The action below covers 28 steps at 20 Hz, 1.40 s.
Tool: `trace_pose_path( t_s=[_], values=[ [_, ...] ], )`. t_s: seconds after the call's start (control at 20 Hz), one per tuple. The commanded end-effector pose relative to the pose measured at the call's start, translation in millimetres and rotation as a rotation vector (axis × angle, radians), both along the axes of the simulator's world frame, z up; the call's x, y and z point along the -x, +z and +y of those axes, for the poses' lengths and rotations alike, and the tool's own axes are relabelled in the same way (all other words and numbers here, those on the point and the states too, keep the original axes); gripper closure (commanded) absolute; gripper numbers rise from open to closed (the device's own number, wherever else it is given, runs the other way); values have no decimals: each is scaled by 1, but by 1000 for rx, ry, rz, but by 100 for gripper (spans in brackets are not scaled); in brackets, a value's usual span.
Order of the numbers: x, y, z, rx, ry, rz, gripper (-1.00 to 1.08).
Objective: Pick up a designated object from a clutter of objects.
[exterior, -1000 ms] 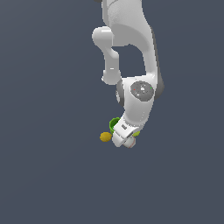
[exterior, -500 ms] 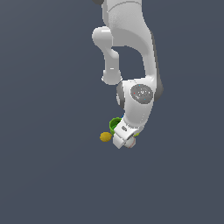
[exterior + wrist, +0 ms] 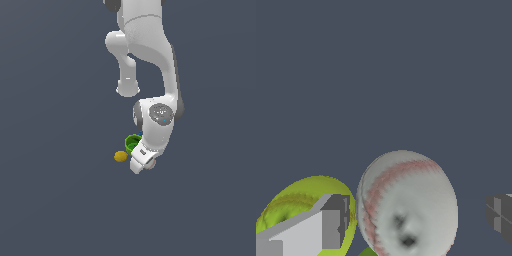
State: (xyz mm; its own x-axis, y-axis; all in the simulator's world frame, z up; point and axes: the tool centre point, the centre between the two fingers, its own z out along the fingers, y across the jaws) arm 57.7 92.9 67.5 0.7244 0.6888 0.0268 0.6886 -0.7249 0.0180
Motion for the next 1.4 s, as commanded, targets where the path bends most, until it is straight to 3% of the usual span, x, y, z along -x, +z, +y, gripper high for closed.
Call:
trace_pose_path(
  t_s=[0.0,0.05,0.1,0.55,0.6,1.0,1.35],
  values=[
    [10,-20,-3,5,-1,32,-92],
    [10,-20,-3,5,-1,32,-92],
    [10,-20,-3,5,-1,32,108],
    [10,-20,-3,5,-1,32,108],
    [-1,-2,2,0,4,-2,108],
    [2,15,5,0,4,-1,108],
    [11,59,12,1,3,3,108]
  ],
)
